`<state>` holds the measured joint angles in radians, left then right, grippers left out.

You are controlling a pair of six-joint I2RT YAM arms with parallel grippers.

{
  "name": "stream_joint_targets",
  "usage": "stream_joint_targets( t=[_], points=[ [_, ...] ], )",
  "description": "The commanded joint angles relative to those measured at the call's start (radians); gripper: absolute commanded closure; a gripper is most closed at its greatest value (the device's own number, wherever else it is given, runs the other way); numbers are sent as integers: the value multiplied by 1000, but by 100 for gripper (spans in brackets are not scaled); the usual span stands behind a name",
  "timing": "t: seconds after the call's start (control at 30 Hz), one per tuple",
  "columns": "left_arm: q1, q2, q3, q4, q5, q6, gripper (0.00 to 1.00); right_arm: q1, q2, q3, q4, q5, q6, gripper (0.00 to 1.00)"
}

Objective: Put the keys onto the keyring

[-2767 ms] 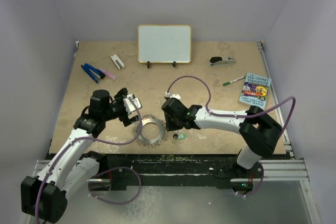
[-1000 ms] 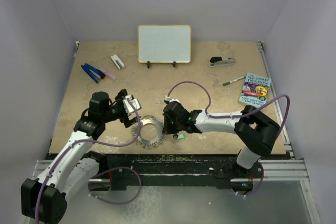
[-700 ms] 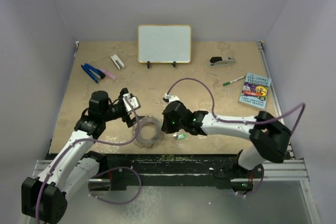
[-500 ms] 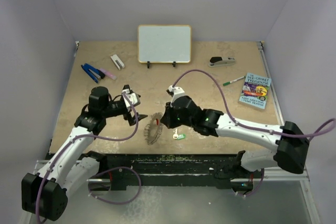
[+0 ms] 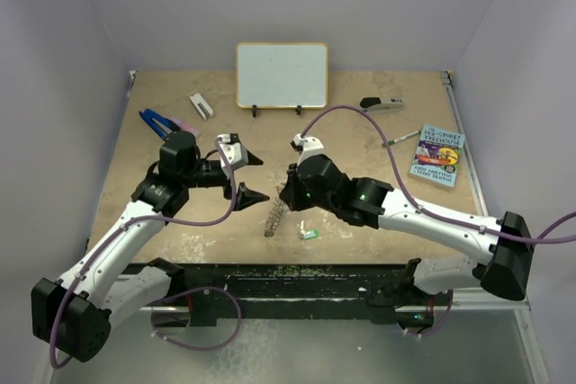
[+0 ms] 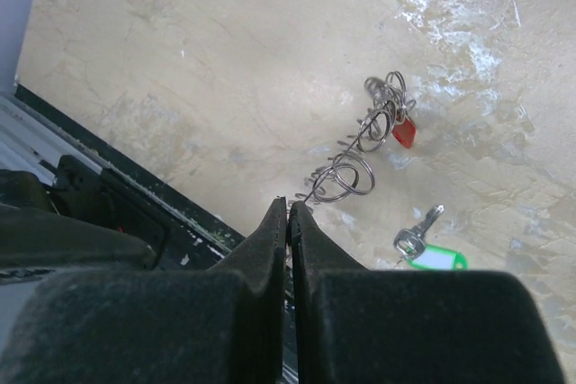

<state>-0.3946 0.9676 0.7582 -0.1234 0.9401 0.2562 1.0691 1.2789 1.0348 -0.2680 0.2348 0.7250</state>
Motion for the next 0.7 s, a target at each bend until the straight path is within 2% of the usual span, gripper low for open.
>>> stream_joint_targets(
  t=[0.0, 0.2, 0.33, 0.67],
  points=[
    [-28, 14, 30, 36, 43, -82, 2, 21, 17, 99, -33, 72, 35, 100],
    [-41, 17, 0, 72, -12, -100, 2, 43, 33, 154, -61, 102, 56, 100],
    [-47, 13, -1, 101, 28, -139, 2, 47, 30, 167, -68, 116, 70, 100],
    [-66, 10, -43, 139, 26, -189, 2, 56, 27, 210, -78, 131, 93, 100]
  ],
)
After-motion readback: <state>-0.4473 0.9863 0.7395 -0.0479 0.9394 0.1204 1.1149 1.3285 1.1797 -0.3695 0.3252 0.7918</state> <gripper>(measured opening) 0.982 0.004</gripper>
